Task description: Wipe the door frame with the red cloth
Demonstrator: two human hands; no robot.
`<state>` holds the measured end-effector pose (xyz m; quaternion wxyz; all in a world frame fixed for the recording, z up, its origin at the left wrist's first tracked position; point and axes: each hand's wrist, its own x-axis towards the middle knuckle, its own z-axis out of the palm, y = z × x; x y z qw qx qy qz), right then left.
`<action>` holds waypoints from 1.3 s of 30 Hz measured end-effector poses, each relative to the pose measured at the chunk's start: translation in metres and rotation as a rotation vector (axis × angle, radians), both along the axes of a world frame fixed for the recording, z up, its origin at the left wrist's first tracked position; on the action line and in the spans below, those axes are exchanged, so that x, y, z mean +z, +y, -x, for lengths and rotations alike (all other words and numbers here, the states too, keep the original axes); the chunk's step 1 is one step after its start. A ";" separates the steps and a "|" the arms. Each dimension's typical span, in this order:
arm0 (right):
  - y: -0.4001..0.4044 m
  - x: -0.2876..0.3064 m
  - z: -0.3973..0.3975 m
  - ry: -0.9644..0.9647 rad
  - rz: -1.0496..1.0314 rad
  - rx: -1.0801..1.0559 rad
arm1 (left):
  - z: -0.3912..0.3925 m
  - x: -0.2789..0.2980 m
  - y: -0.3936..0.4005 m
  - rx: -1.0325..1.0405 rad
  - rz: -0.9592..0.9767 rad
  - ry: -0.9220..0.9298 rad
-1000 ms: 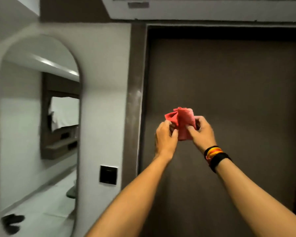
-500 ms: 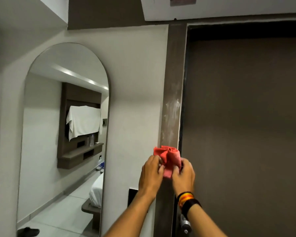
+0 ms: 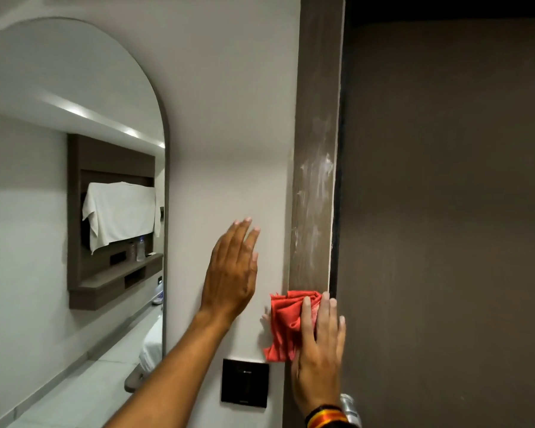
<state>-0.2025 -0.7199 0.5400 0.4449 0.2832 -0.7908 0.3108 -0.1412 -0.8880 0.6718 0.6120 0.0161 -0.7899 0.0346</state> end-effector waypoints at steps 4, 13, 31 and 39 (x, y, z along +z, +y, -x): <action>-0.002 -0.010 0.014 0.127 -0.047 -0.081 | 0.039 0.016 -0.005 0.059 -0.029 -0.042; -0.013 0.026 0.012 0.116 -0.023 -0.151 | 0.051 0.008 -0.011 0.110 0.005 0.037; -0.020 0.132 0.010 0.087 0.076 -0.246 | 0.053 0.007 -0.014 0.112 0.021 0.048; -0.028 0.353 0.028 0.236 0.143 -0.200 | 0.052 0.009 -0.012 0.127 0.016 0.049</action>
